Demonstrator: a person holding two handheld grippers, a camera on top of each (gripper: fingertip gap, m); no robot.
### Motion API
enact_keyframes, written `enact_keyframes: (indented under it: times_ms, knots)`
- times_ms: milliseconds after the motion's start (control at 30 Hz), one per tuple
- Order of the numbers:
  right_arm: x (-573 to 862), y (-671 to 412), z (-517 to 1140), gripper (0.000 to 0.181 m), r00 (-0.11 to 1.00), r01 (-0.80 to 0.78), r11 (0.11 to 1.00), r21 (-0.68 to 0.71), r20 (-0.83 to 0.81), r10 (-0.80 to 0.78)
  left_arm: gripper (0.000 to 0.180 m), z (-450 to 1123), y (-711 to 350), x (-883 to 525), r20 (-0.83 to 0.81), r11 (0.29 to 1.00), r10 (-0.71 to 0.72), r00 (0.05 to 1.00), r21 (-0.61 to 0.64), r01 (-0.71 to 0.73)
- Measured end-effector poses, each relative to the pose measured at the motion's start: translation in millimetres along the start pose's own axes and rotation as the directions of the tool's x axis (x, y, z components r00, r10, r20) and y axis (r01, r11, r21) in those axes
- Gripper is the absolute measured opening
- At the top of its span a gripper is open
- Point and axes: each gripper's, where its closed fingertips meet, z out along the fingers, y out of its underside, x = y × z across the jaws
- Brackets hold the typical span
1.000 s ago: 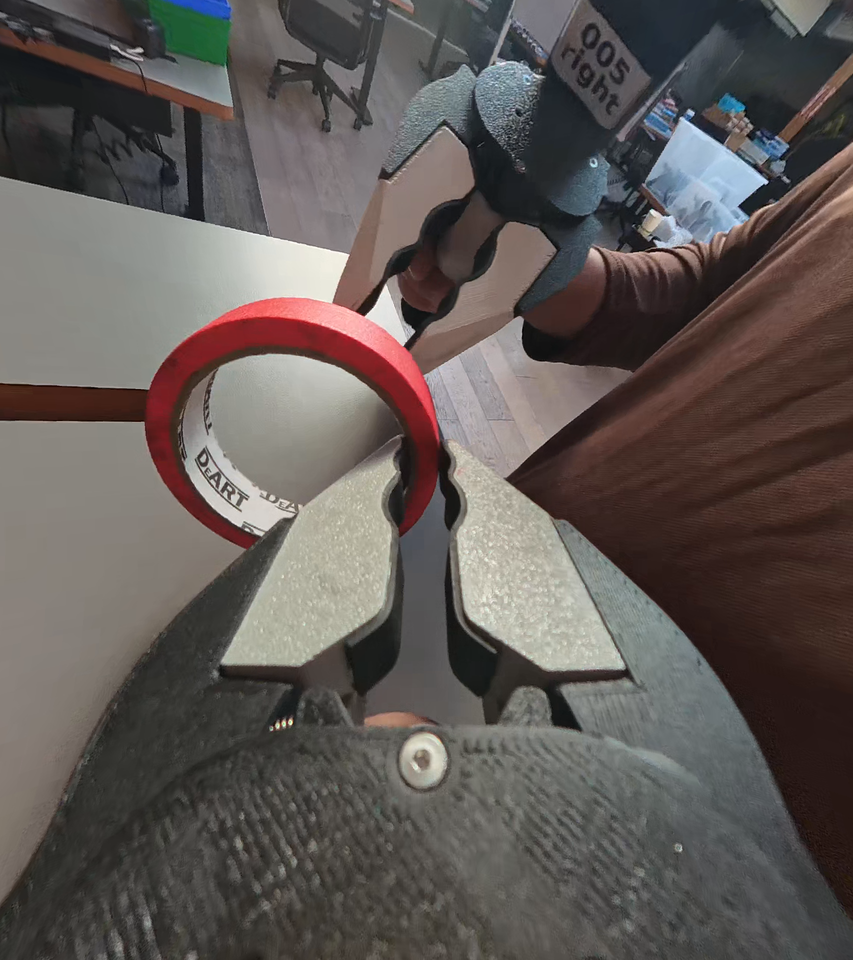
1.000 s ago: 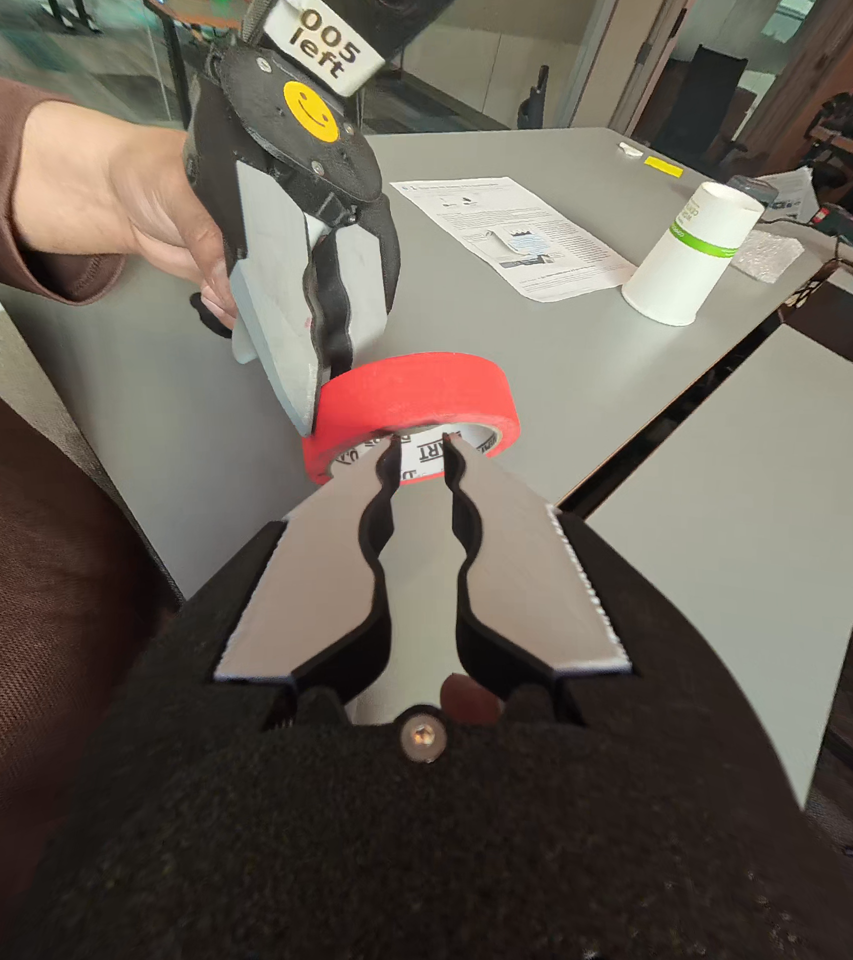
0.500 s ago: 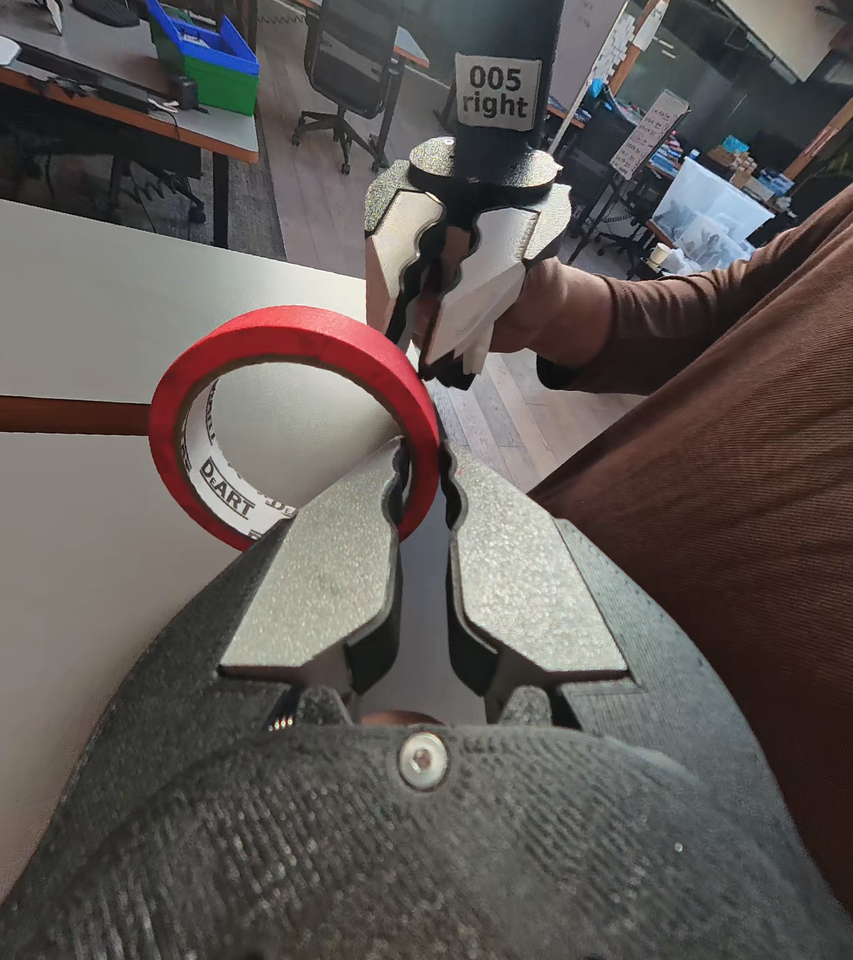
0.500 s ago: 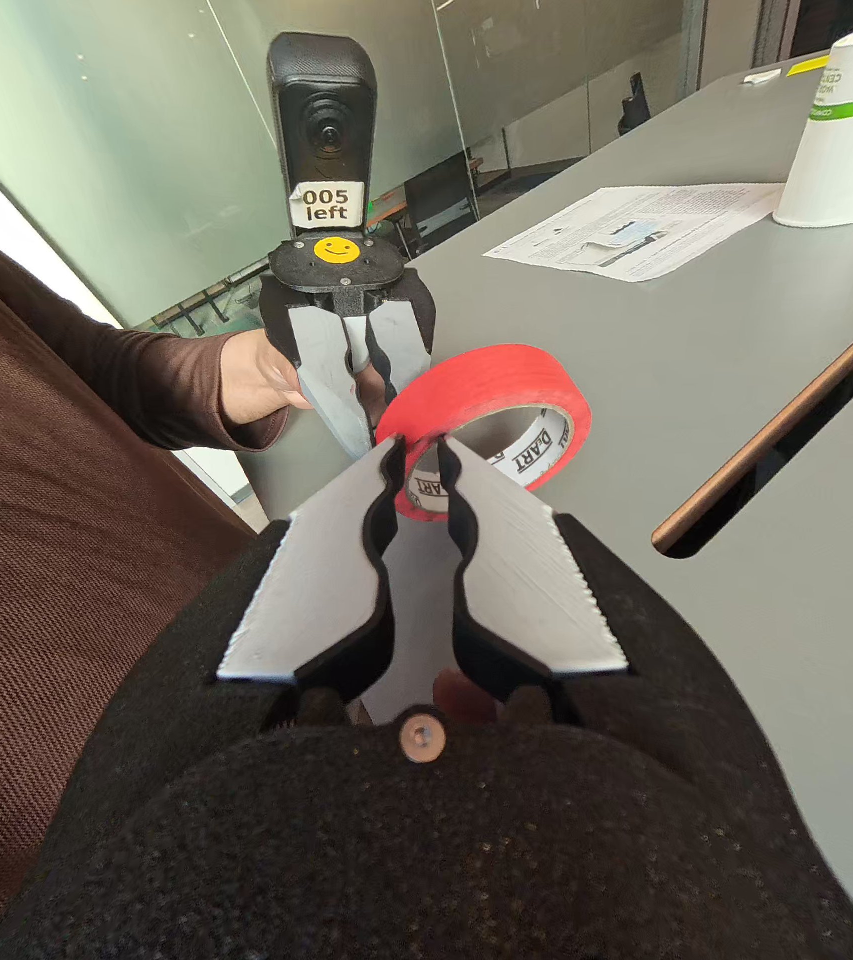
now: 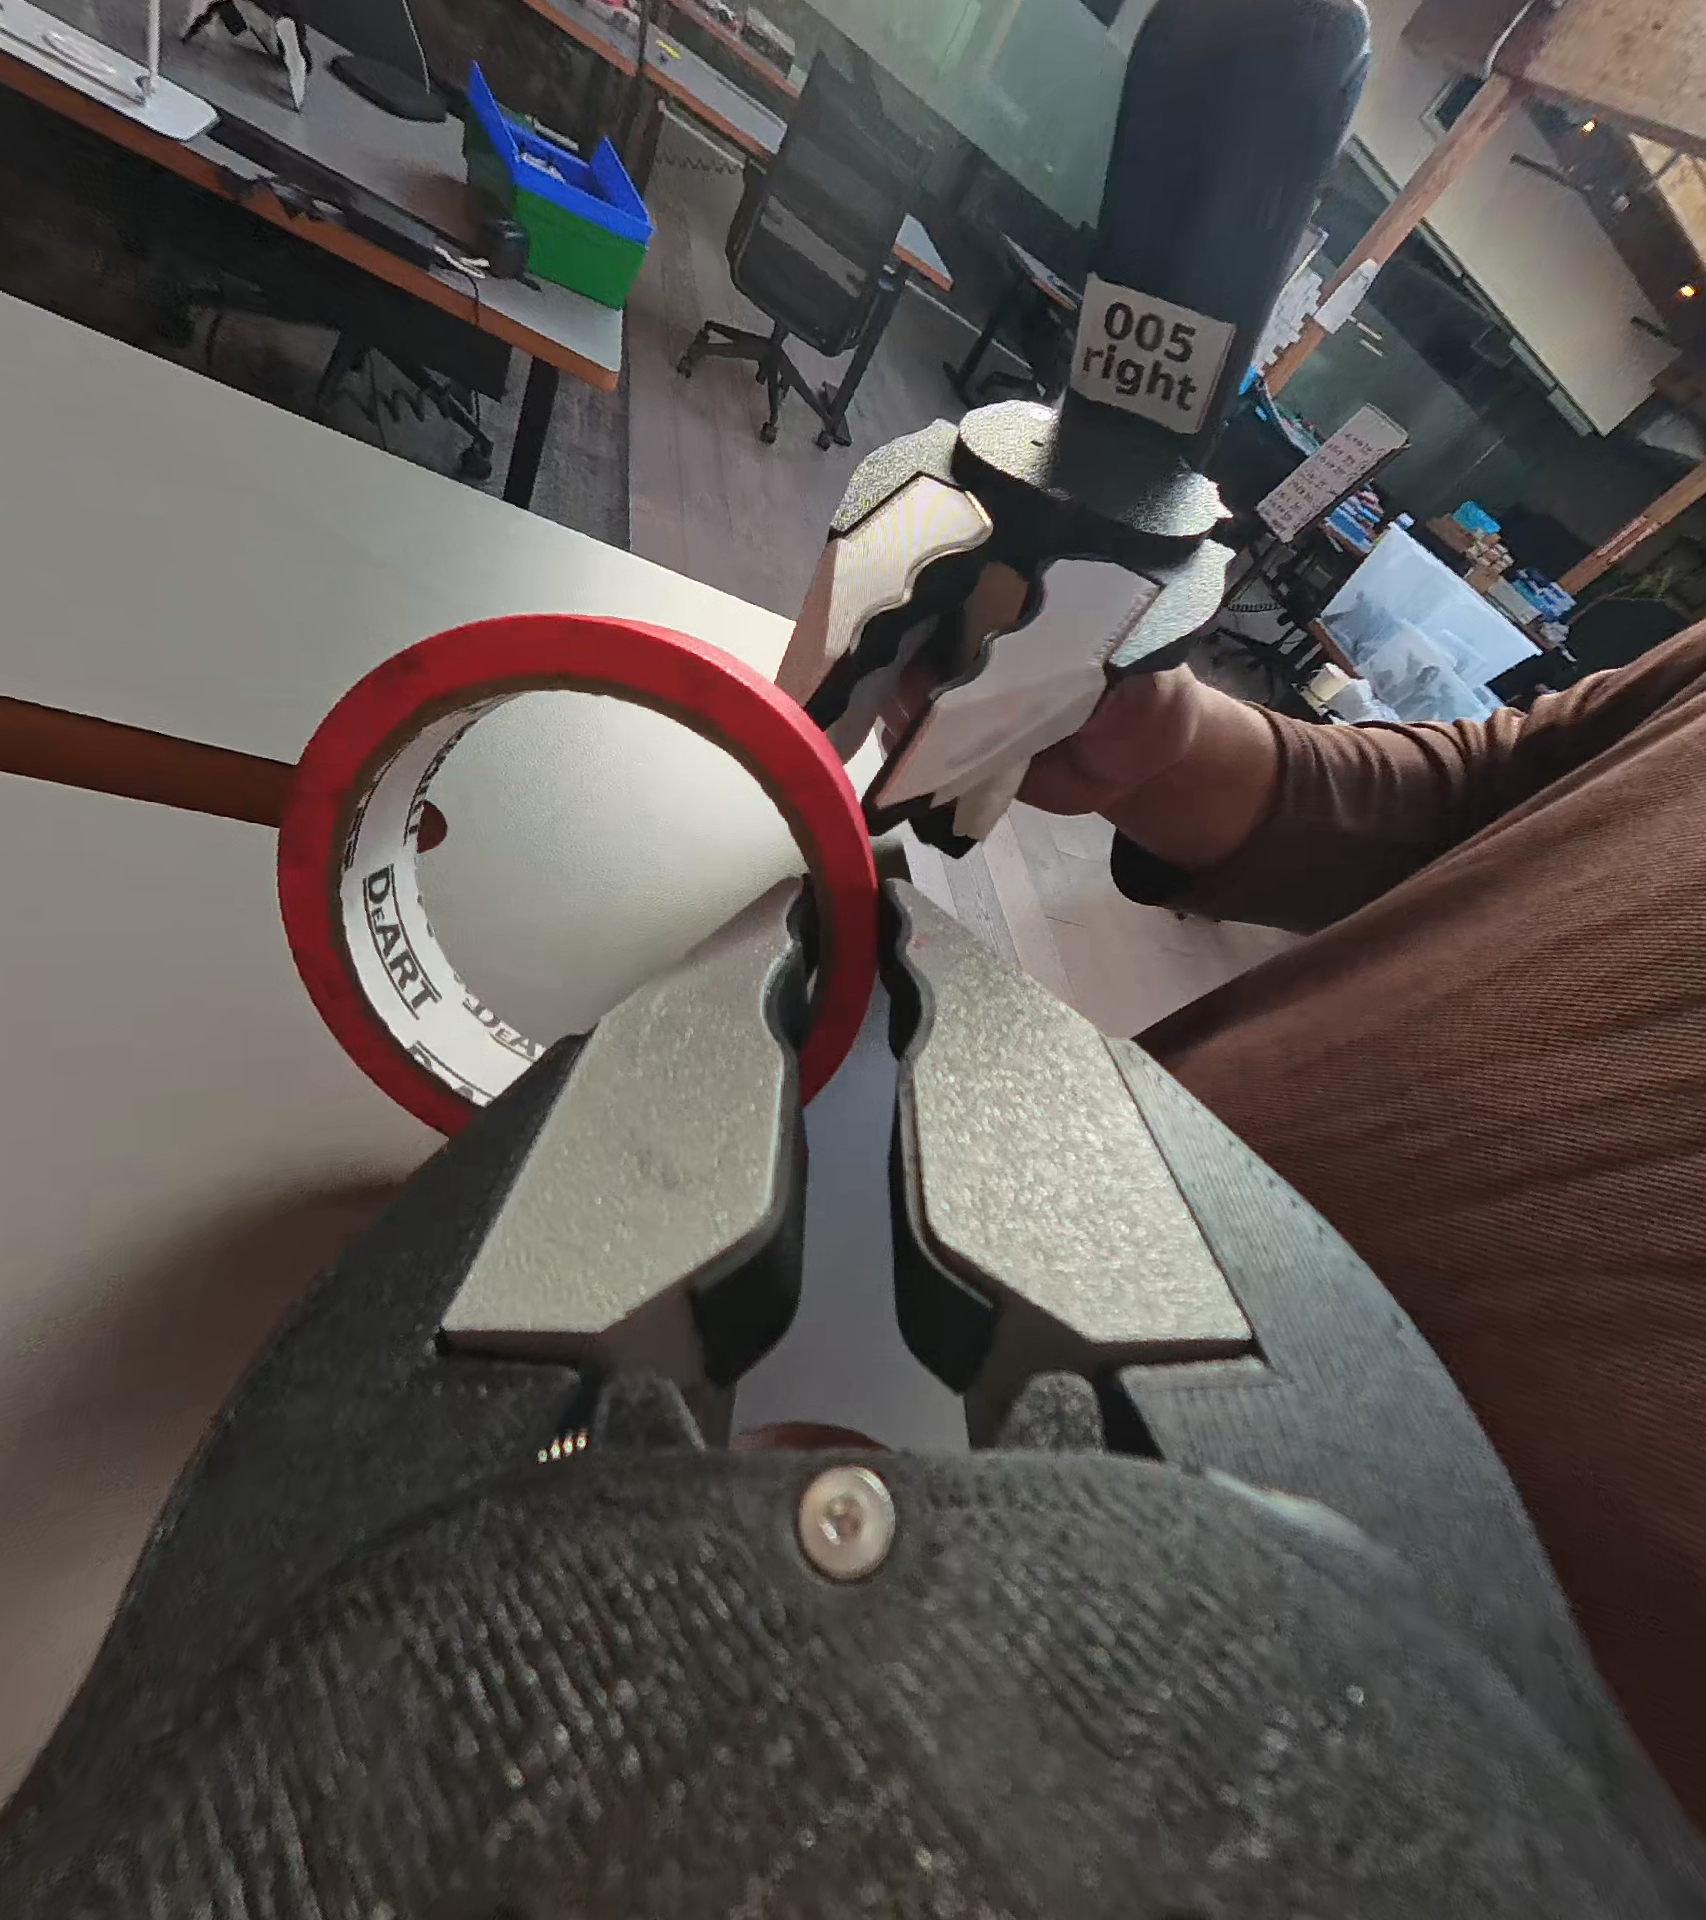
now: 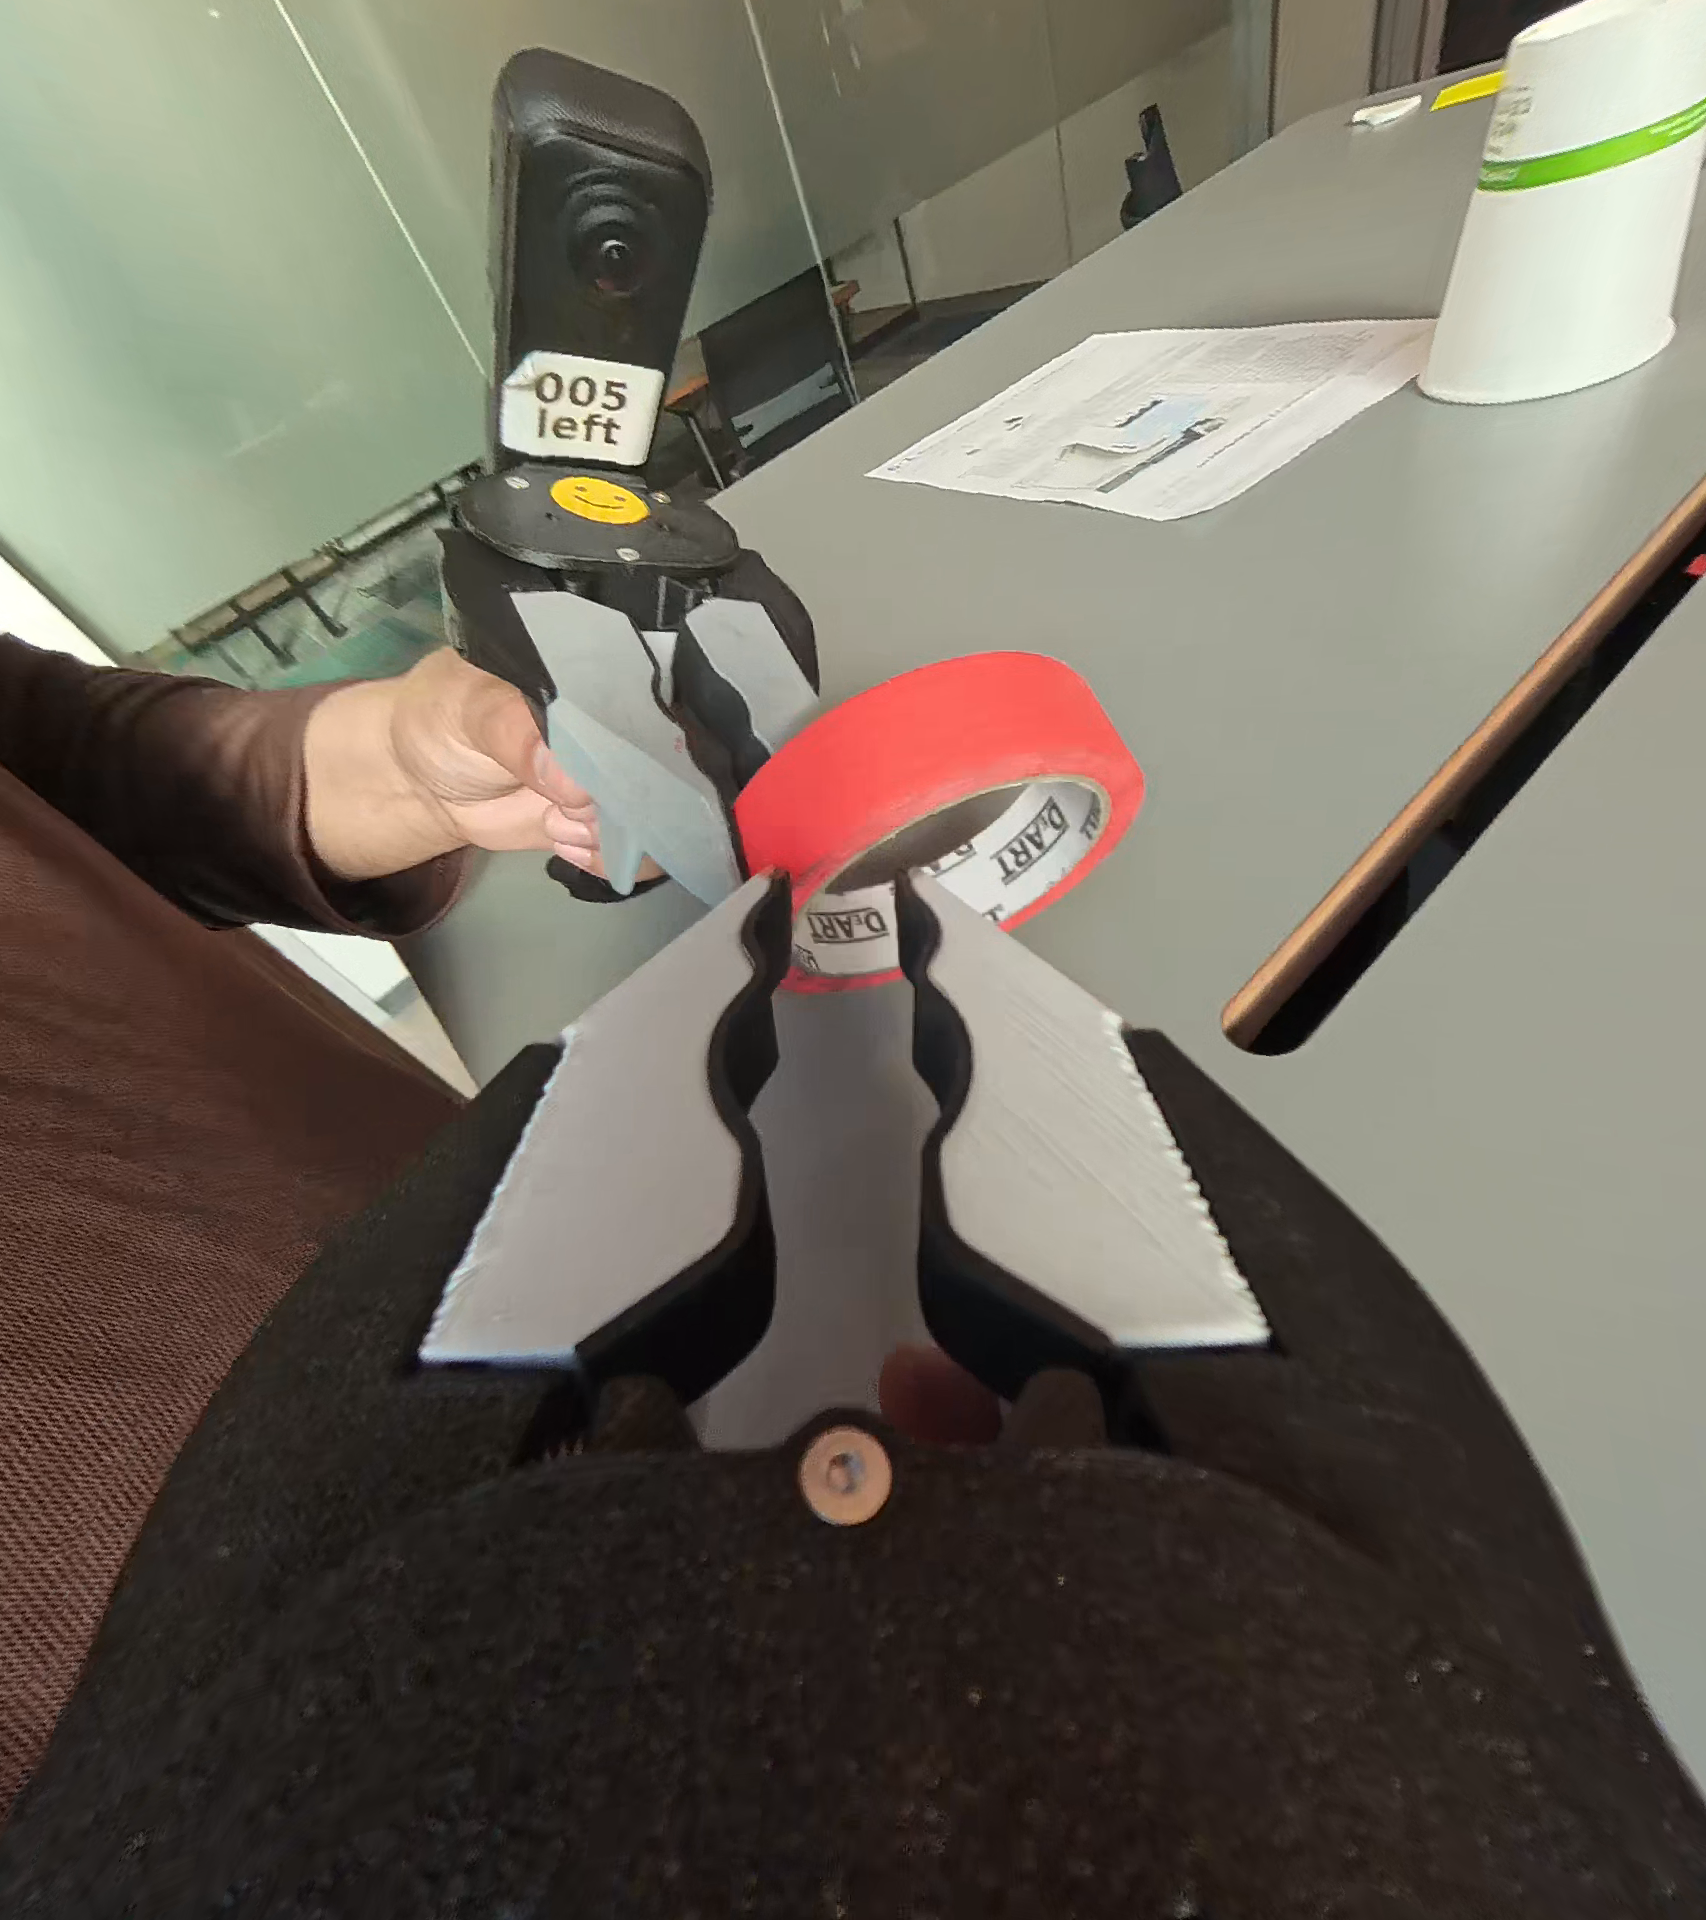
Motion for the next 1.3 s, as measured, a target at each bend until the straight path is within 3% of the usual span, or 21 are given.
enact_keyframes:
  times_ms: [267, 400, 667, 867, 1133, 1300]
  knots:
    - [-3, -5, -5, 0.017, 0.897, 0.369, 0.923, -0.106, -0.221, -0.384, 0.012, 1, 1, -8, 0.05, 0.999, -0.011, 0.999, -0.046, 0.014]
    - [-2, 1, 1, 0.013, 0.829, 0.458, 0.863, -0.213, -0.249, -0.501, 0.012, 5, 4, -8, 0.057, 0.997, -0.011, 0.998, -0.078, 0.015]
    - [-4, 16, 0, 0.008, 0.772, 0.524, 0.778, -0.345, -0.193, -0.606, 0.012, 5, 19, -6, 0.055, 0.98, 0.052, 0.997, -0.193, -0.04]
    - [-11, 17, 0, 0.004, 0.784, 0.531, 0.778, -0.335, -0.155, -0.601, 0.012, 1, 23, 1, -0.025, 0.969, 0.034, 0.999, -0.244, -0.039]
    - [-9, 20, 2, 0.0, 0.637, 0.639, 0.632, -0.439, -0.159, -0.755, 0.012, 4, 20, -2, 0.0, 0.967, 0.023, 1.0, -0.254, -0.022]
    - [-7, 23, 4, 0.0, 0.662, 0.613, 0.645, -0.456, -0.15, -0.734, 0.01, 6, 23, -5, 0.022, 0.953, 0.075, 0.997, -0.297, -0.065]
